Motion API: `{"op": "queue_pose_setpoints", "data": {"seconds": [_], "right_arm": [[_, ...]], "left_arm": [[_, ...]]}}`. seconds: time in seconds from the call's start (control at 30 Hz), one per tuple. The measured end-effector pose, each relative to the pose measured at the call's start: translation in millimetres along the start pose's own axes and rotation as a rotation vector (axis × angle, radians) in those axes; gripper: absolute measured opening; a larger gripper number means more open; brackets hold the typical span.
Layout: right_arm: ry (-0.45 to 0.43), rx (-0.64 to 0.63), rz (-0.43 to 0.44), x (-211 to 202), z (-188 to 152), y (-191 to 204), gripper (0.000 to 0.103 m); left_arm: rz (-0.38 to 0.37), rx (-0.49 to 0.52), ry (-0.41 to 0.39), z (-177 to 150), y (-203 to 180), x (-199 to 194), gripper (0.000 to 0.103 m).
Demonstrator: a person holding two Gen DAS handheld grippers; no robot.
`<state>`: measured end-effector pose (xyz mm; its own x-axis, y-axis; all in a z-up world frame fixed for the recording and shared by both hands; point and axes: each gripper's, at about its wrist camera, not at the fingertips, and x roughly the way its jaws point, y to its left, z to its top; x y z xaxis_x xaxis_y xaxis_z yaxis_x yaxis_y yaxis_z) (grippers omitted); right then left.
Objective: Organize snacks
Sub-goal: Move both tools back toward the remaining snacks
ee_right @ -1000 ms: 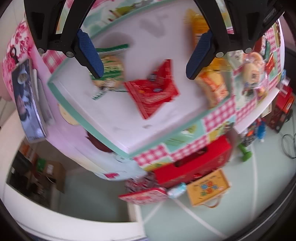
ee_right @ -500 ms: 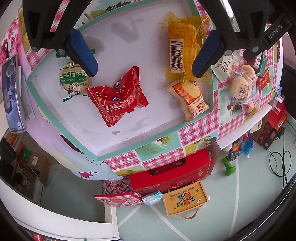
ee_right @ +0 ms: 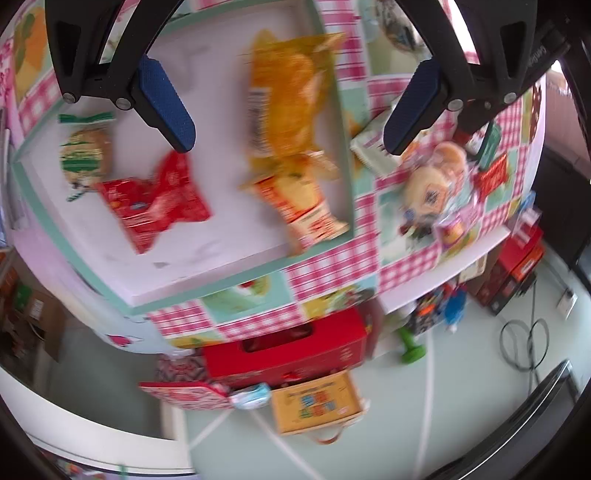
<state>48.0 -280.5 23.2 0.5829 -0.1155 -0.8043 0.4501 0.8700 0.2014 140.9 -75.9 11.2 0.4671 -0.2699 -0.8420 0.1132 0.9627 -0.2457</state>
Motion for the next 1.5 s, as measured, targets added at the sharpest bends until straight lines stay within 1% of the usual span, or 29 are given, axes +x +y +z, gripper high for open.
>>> {"op": "queue_pose_setpoints", "data": {"seconds": [0.1, 0.2, 0.3, 0.37, 0.43, 0.57, 0.7, 0.8, 0.93, 1.07, 1.13, 1.27, 1.4, 1.43, 1.47, 1.5], "right_arm": [[0.009, -0.040, 0.006, 3, -4, 16, 0.103], [0.017, -0.053, 0.043, 4, -7, 27, 0.103], [0.015, -0.089, 0.056, 5, -9, 40, 0.103], [0.011, -0.112, 0.066, 4, -10, 48, 0.103], [0.006, -0.134, 0.083, 4, -11, 57, 0.103], [0.009, -0.192, 0.122, 6, -16, 78, 0.103], [0.025, -0.226, 0.157, 12, -21, 92, 0.103], [0.037, -0.224, 0.159, 20, -22, 96, 0.103], [0.051, -0.204, 0.159, 32, -19, 95, 0.103], [0.047, -0.168, 0.174, 39, -13, 90, 0.103], [0.044, -0.167, 0.177, 41, -10, 90, 0.103], [0.045, -0.186, 0.152, 45, -9, 94, 0.103], [0.060, -0.182, 0.147, 52, -9, 94, 0.103], [0.064, -0.178, 0.147, 53, -9, 93, 0.103], [0.068, -0.175, 0.146, 55, -9, 93, 0.103], [0.071, -0.173, 0.146, 56, -9, 92, 0.103]], "left_arm": [[0.051, 0.015, 0.035, 2, 9, 3, 0.103], [0.082, -0.002, 0.049, 4, 24, 3, 0.103], [0.066, -0.056, 0.060, 9, 44, -2, 0.103], [0.056, -0.095, 0.055, 12, 57, -6, 0.103], [0.060, -0.121, 0.046, 14, 69, -10, 0.103], [0.080, -0.161, 0.037, 18, 87, -12, 0.103], [0.066, -0.189, 0.043, 23, 96, -11, 0.103], [0.064, -0.179, 0.048, 28, 94, -7, 0.103], [0.085, -0.152, 0.066, 35, 88, 3, 0.103], [0.073, -0.132, 0.078, 44, 84, 13, 0.103], [0.088, -0.124, 0.062, 50, 84, 16, 0.103], [0.149, -0.075, 0.034, 61, 84, 25, 0.103], [0.140, -0.046, 0.032, 67, 86, 36, 0.103], [0.137, -0.036, 0.033, 68, 86, 39, 0.102], [0.138, -0.023, 0.033, 68, 85, 40, 0.099], [0.145, -0.008, 0.030, 69, 83, 42, 0.093]]}}
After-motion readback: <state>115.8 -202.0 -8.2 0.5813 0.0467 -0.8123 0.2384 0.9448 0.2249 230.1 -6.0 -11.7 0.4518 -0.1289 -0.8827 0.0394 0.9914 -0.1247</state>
